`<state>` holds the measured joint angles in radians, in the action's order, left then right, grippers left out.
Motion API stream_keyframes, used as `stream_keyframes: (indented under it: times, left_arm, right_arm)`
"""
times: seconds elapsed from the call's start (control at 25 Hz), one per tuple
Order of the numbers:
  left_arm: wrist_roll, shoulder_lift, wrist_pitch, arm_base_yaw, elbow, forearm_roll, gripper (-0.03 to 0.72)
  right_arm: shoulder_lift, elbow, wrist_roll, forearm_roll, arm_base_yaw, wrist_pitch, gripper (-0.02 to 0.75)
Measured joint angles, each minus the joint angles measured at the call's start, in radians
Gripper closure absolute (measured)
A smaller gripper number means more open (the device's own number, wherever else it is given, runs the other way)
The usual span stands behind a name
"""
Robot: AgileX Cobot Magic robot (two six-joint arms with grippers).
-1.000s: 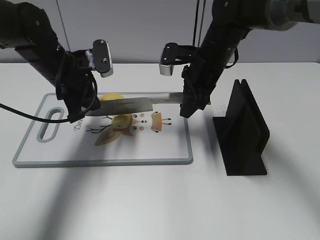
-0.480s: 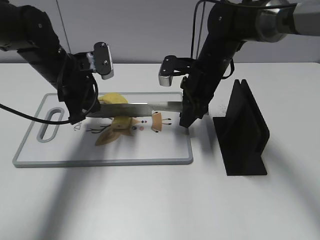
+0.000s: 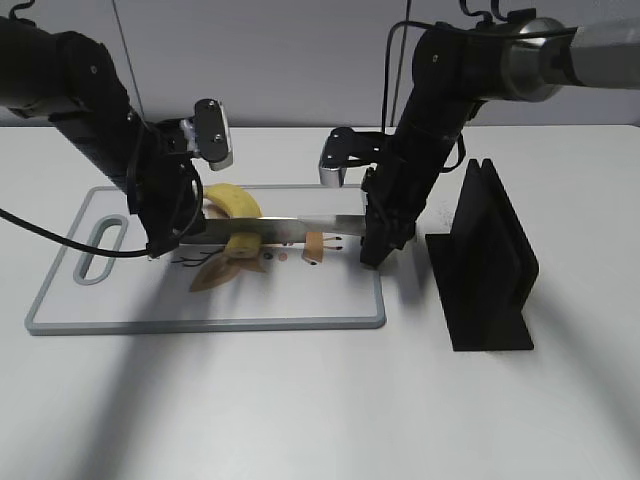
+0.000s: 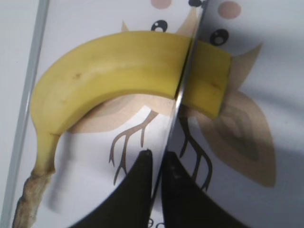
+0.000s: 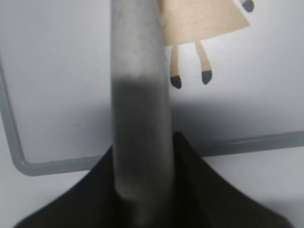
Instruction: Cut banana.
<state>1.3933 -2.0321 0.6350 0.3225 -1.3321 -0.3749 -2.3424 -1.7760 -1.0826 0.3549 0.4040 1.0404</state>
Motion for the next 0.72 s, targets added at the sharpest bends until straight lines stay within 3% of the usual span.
stream_keyframes:
  times: [0.72]
  left_arm:
    - [0.003, 0.003, -0.001, 0.0, -0.001, -0.002, 0.665]
  right_arm:
    - [-0.012, -0.017, 0.001, 0.005, -0.002, 0.012, 0.521]
